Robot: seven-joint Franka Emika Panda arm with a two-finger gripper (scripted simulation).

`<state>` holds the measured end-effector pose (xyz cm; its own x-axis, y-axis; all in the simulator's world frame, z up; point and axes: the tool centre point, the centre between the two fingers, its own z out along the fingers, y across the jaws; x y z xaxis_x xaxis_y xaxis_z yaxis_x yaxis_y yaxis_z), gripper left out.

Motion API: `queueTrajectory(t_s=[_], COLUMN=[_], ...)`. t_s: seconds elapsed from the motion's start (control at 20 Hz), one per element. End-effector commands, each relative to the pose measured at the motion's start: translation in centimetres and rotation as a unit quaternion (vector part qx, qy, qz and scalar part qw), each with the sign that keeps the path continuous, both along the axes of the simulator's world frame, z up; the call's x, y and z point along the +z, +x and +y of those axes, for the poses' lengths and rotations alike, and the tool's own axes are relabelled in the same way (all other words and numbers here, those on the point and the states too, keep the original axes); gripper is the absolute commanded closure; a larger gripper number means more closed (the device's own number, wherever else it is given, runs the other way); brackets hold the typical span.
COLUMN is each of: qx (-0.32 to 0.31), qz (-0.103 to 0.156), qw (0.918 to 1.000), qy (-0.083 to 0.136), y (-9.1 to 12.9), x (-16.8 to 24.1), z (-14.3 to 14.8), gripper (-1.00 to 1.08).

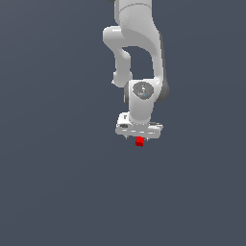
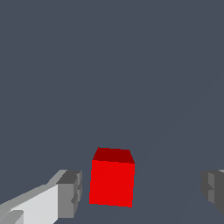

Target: Pick up the red cube and move it to a goal position.

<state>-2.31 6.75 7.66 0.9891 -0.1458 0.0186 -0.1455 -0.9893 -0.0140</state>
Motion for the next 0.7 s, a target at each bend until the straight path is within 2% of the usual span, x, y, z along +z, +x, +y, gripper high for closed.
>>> queueTrajectory(t_s=[0.0, 0.3, 0.55, 0.6, 0.65], qx=[-0.013, -0.033, -0.038, -0.038, -0.038], qz=[0.003, 0.009, 0.010, 0.010, 0.010], qw=[0.9999, 0.9994, 0.9992, 0.9992, 0.9992], qy=[-0.002, -0.005, -0.006, -0.006, -0.006], y=[-0.6, -1.5, -1.7, -1.7, -1.7], x=[-1.9, -4.9, -5.6, -5.6, -5.6], z=[0.7, 2.0, 2.3, 2.3, 2.3], gripper=[-0.92, -0.92, -0.92, 1.08, 1.08])
